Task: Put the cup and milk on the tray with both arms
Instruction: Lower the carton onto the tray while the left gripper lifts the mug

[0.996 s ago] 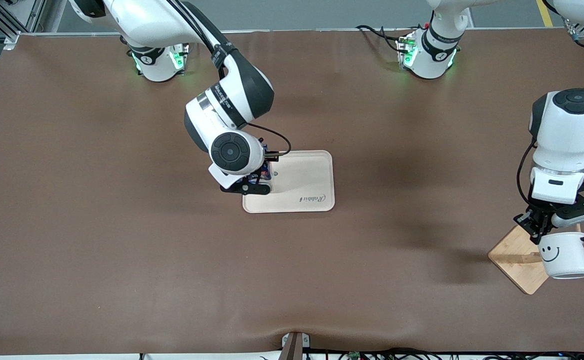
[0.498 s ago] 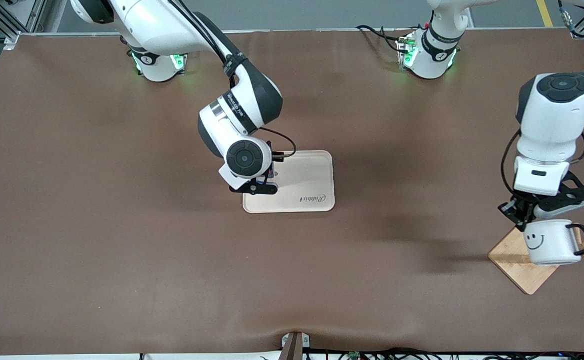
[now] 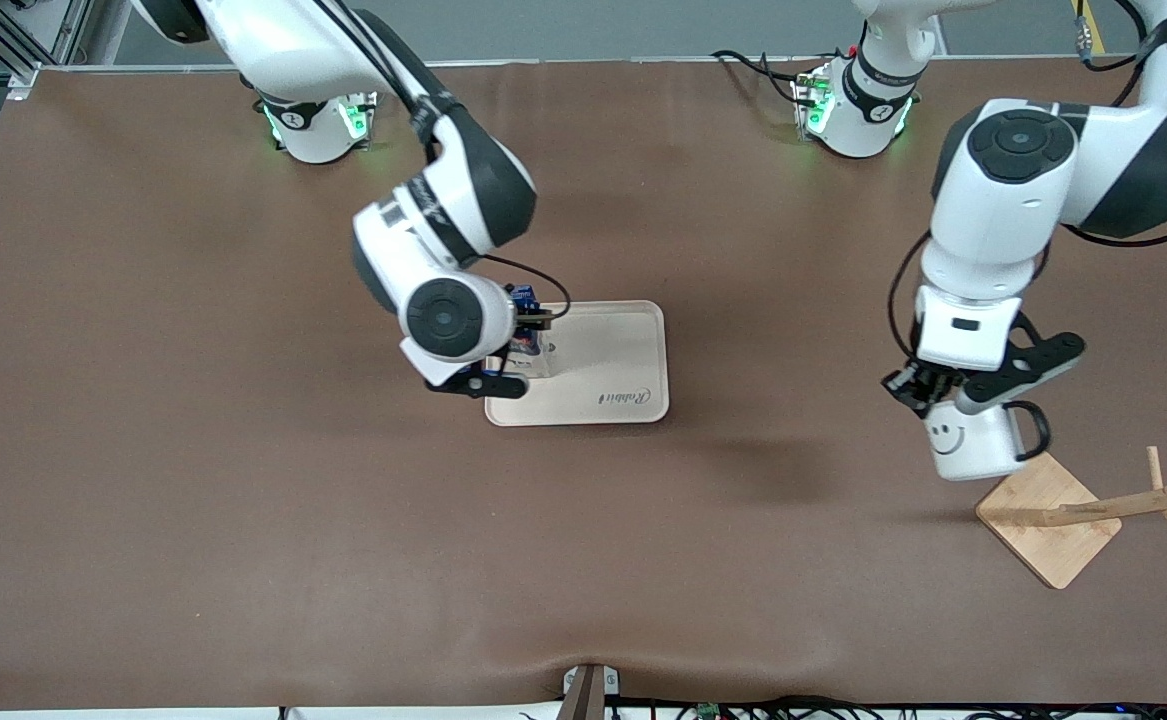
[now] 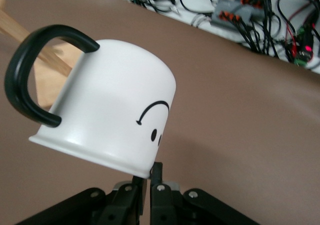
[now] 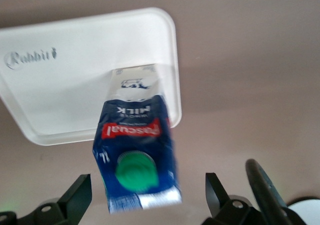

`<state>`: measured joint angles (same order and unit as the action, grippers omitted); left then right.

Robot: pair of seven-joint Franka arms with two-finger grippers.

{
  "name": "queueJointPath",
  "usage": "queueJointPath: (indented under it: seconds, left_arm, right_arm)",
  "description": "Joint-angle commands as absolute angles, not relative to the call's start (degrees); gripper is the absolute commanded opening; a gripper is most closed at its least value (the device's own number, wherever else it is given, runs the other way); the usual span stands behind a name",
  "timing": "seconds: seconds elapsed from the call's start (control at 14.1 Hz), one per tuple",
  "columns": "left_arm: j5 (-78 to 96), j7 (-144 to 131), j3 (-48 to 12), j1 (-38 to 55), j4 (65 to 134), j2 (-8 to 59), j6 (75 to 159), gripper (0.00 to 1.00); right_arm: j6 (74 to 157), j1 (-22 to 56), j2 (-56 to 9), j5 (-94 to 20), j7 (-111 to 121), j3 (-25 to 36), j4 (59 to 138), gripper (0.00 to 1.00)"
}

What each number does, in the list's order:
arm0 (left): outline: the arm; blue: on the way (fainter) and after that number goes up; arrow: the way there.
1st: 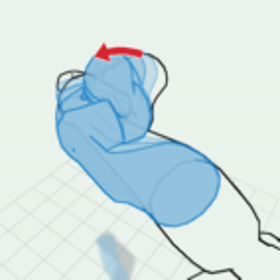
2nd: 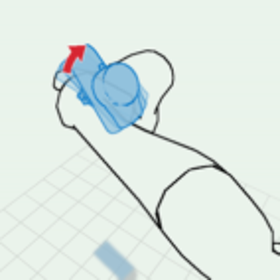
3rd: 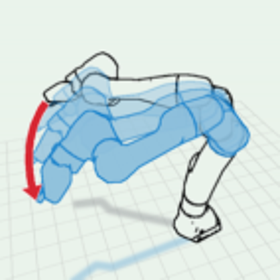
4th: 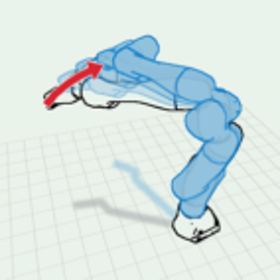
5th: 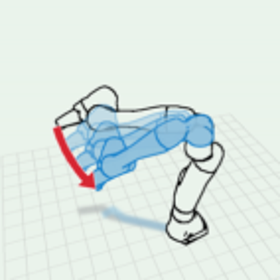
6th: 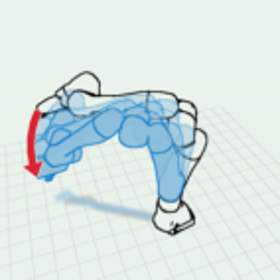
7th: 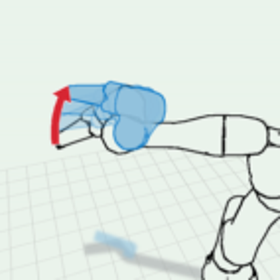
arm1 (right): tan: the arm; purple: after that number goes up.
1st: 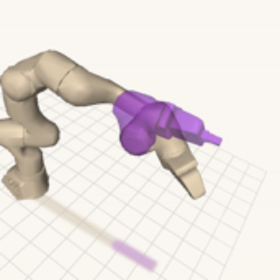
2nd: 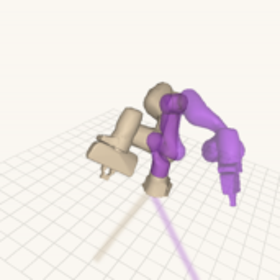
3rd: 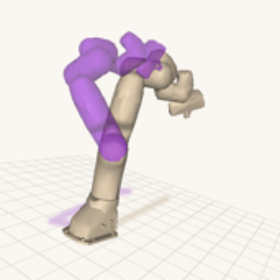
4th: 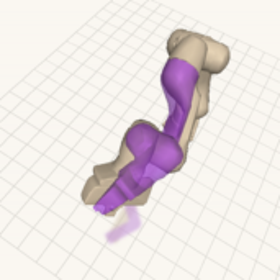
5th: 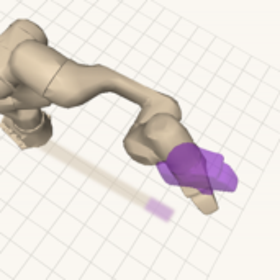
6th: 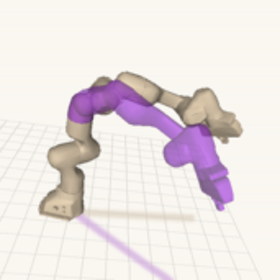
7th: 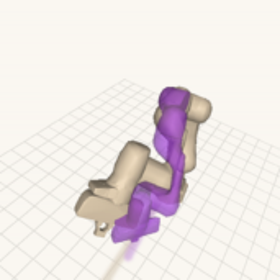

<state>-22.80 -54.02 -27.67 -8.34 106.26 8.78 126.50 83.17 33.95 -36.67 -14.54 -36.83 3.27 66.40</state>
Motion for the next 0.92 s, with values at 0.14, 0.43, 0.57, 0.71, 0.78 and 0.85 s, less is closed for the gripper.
queueJointPath:
  seconds: [0.14,0.43,0.57,0.71,0.78,0.85]
  left_arm:
    - [-16.97,-59.66,-29.53,1.37,96.71,15.89,114.99,0.00]
    - [-13.03,-66.96,-29.53,10.44,85.98,25.03,107.76,0.00]
    - [-9.68,-69.42,-29.62,12.30,85.34,28.02,107.75,0.00]
    - [-6.87,-69.61,-29.53,14.05,85.25,30.40,107.84,0.00]
    - [-5.03,-69.70,-29.53,14.41,84.82,32.15,107.84,0.00]
    - [-2.49,-69.87,-29.53,14.59,83.16,34.08,107.84,0.00]
  right_arm:
    - [75.33,26.91,-30.25,-14.07,-36.65,3.34,60.73,1.00]
    - [72.42,15.85,-24.53,-12.66,-36.30,3.87,60.82,1.00]
    - [71.89,13.10,-20.59,-8.91,-32.98,3.69,61.52,1.00]
    - [70.67,12.75,-16.99,-0.57,-28.94,3.87,65.71,1.00]
    - [72.67,10.92,-14.09,1.04,-27.35,3.87,70.61,1.00]
    - [76.08,8.03,-10.58,0.88,-24.98,3.87,76.84,1.00]
